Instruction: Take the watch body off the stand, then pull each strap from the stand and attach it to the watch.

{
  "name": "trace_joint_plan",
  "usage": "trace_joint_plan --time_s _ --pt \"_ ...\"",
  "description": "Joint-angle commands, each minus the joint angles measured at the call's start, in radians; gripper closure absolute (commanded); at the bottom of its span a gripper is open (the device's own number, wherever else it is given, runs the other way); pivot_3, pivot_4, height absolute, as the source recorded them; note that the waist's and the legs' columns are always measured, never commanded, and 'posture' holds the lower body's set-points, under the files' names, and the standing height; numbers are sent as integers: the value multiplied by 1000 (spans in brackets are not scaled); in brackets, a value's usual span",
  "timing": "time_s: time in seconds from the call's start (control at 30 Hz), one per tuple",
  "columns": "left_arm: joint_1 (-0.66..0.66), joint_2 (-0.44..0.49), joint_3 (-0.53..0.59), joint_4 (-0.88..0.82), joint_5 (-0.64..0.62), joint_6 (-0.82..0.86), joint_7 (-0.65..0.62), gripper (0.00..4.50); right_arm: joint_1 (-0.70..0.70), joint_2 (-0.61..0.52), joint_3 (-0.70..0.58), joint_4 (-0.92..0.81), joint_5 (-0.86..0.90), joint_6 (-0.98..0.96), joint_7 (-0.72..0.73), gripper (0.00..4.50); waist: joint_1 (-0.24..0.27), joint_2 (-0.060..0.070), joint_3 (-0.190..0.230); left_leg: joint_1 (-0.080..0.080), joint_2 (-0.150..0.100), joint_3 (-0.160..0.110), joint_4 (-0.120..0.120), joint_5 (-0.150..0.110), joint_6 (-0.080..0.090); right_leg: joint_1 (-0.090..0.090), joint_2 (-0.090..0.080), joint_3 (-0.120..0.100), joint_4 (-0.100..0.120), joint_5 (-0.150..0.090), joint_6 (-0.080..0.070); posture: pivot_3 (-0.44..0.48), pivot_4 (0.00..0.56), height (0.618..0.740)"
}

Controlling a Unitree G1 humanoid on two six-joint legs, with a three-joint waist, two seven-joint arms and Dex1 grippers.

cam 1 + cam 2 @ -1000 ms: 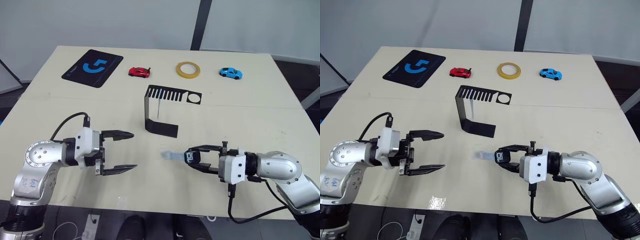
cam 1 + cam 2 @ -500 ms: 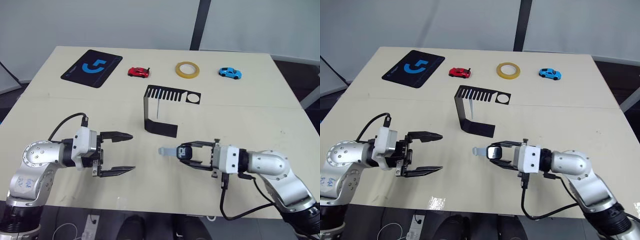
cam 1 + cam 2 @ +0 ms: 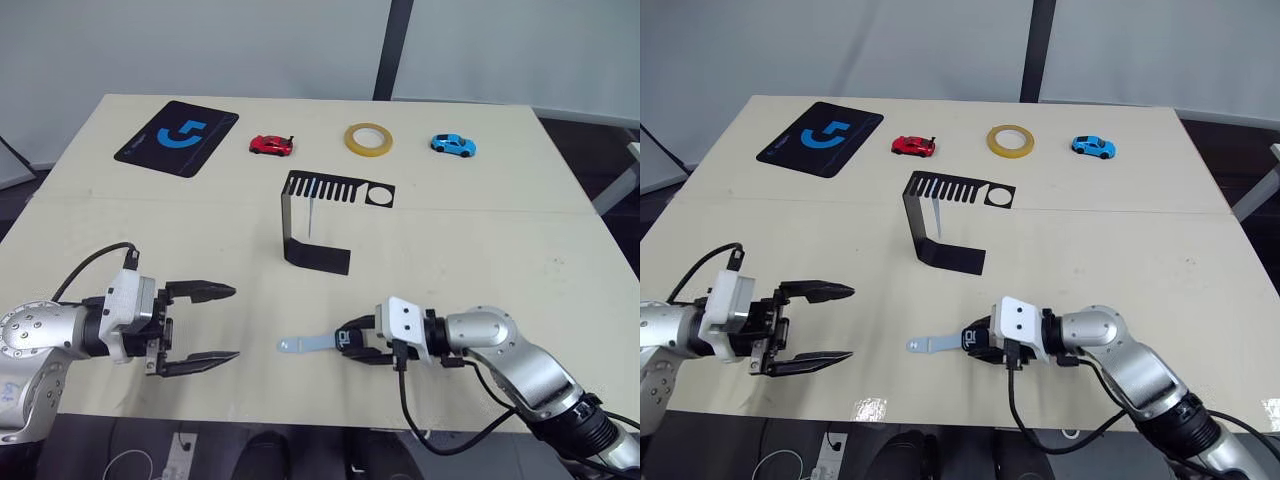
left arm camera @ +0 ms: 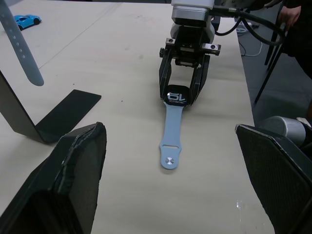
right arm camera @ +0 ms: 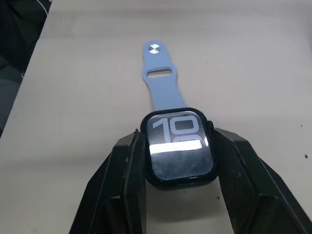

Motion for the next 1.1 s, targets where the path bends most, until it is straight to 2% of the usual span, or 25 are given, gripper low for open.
trace_joint_plan --time_s 0.03,0.1,0.17,0.23,0.3,0.47,0.6,0.7,0.83,0.97,1.1 --pt "17 -4 8 -47 -30 5 8 0 -1 7 -27 3 13 -20 26 2848 -1 0 0 0 0 0 0 0 0 0 0 0 0 0 0 0 150 740" --pt "19 -9 1 -51 -28 5 14 0 -5 13 -27 6 31 22 38 2848 -1 0 0 0 0 0 0 0 0 0 0 0 0 0 0 0 150 740" --pt "14 -11 0 -45 -23 2 19 0 -9 8 -27 7 33 42 53 1818 -1 0 0 0 0 0 0 0 0 0 0 0 0 0 0 0 150 740" --pt "8 -11 2 -36 -14 -1 29 0 -12 7 -47 16 31 25 59 1025 -1 0 0 0 0 0 0 0 0 0 0 0 0 0 0 0 150 740" --pt "13 -9 10 -27 -8 -6 31 0 -6 -8 -110 20 63 -23 82 34 0 0 0 0 0 0 0 0 0 0 0 0 0 0 0 0 150 740" --pt "53 -8 60 10 11 -28 44 0 51 -83 -281 32 125 -84 134 34 0 0 0 0 0 0 0 0 0 0 0 0 0 0 0 0 150 740" --pt "105 -22 144 109 55 -88 80 0 139 -117 -475 137 219 -272 261 34 2 0 0 0 0 0 -1 0 0 1 0 0 -2 0 0 0 150 740" --pt "137 -46 223 199 92 -138 148 0 207 -130 -610 264 217 -410 292 34 0 0 0 1 0 1 -1 0 0 2 1 0 -2 0 0 0 150 740" --pt "177 -91 314 270 136 -178 265 0 263 -168 -763 475 174 -528 250 34 1 0 0 2 0 1 -1 0 0 2 0 0 -2 0 0 0 150 740" --pt "210 -118 331 278 113 -180 273 0 283 -169 -833 589 161 -577 189 34 0 -1 0 3 0 2 -2 0 0 2 0 0 -2 0 0 0 150 740" --pt "208 -138 296 255 104 -183 264 0 309 -139 -788 546 188 -560 219 34 -2 -1 0 4 1 3 -3 -1 -1 2 0 1 -1 0 0 0 150 740"
